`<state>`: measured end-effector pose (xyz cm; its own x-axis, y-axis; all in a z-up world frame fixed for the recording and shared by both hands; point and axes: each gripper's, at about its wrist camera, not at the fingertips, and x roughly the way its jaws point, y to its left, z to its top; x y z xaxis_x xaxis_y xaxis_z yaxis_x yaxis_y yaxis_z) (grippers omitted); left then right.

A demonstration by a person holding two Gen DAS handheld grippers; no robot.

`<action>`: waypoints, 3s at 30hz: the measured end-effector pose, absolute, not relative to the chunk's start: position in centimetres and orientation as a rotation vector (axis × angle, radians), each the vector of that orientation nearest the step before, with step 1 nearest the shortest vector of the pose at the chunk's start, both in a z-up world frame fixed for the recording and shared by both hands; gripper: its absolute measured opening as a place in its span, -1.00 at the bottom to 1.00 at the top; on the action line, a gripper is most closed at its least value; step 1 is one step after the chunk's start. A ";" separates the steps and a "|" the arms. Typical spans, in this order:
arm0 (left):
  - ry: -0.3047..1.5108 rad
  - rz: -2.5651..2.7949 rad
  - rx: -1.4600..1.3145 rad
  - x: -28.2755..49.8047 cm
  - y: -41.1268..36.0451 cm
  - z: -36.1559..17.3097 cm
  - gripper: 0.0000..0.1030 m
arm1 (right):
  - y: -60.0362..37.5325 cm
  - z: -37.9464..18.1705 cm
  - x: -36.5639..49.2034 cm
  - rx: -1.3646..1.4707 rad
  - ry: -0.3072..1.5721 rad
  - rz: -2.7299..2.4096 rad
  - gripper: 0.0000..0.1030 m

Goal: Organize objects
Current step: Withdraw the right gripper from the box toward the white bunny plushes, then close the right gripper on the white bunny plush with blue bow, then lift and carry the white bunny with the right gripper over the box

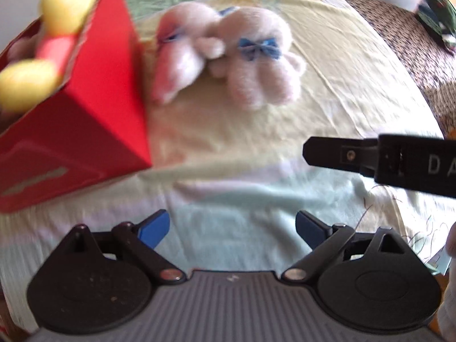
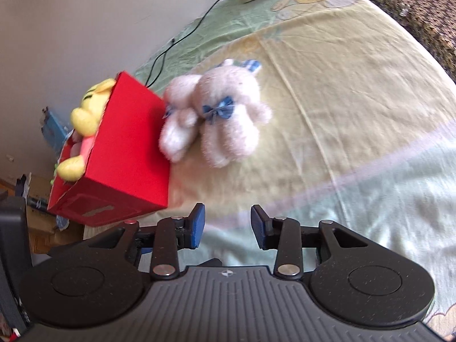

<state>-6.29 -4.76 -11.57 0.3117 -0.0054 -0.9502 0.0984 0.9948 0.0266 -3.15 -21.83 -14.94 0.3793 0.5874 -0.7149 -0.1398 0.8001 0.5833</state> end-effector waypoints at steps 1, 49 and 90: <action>1.253 -0.092 0.083 -6.0 -5.0 -11.6 0.86 | -22.0 -14.9 -3.1 0.479 1.088 0.477 -0.24; 1.183 -0.186 -0.141 7.5 -6.0 -13.9 0.88 | -23.0 -20.5 12.9 0.692 1.210 0.824 -0.02; 1.209 -0.337 -0.084 -0.3 -9.7 -14.5 0.78 | -26.2 -18.8 3.8 0.597 1.227 0.790 -0.08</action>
